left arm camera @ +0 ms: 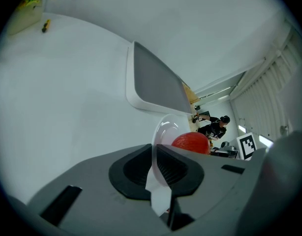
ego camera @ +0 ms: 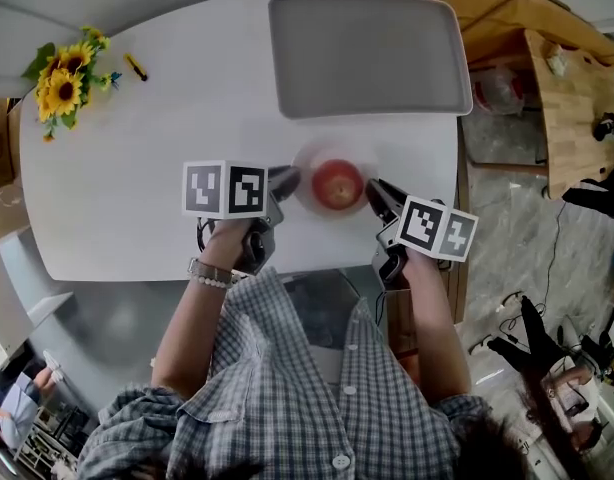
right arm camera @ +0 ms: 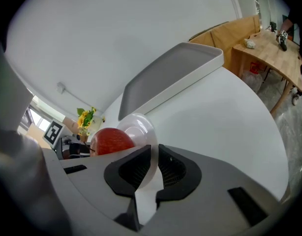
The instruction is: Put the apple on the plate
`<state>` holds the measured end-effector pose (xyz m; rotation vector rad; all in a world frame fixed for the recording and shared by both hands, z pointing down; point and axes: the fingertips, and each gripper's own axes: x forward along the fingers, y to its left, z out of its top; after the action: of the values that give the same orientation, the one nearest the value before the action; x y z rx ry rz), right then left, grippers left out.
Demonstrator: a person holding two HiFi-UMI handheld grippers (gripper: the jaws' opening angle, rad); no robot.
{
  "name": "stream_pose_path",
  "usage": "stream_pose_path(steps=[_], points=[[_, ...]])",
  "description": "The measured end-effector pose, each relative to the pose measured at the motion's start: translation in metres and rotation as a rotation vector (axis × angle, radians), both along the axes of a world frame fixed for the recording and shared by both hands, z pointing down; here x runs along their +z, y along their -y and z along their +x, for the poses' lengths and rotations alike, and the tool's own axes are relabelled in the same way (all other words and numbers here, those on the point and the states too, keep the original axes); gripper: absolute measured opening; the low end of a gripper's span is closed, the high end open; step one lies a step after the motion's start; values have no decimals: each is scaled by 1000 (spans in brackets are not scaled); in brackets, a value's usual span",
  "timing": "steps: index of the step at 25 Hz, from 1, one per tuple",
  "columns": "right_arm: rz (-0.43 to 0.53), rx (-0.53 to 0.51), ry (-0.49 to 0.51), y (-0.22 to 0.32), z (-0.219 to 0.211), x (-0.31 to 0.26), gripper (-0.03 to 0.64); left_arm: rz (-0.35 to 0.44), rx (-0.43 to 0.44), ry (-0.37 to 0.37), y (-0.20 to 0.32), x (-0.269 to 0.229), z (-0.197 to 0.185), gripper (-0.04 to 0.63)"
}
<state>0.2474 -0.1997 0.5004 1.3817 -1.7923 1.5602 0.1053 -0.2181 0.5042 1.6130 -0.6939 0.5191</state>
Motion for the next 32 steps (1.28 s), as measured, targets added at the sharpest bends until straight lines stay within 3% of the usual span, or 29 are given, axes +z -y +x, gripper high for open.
stream_pose_path(steps=[18, 32], points=[[91, 18, 23, 77, 8, -30, 54, 60, -22, -32, 72, -27, 8, 37], [155, -41, -10, 161, 8, -29, 54, 74, -78, -43, 144, -21, 6, 37]])
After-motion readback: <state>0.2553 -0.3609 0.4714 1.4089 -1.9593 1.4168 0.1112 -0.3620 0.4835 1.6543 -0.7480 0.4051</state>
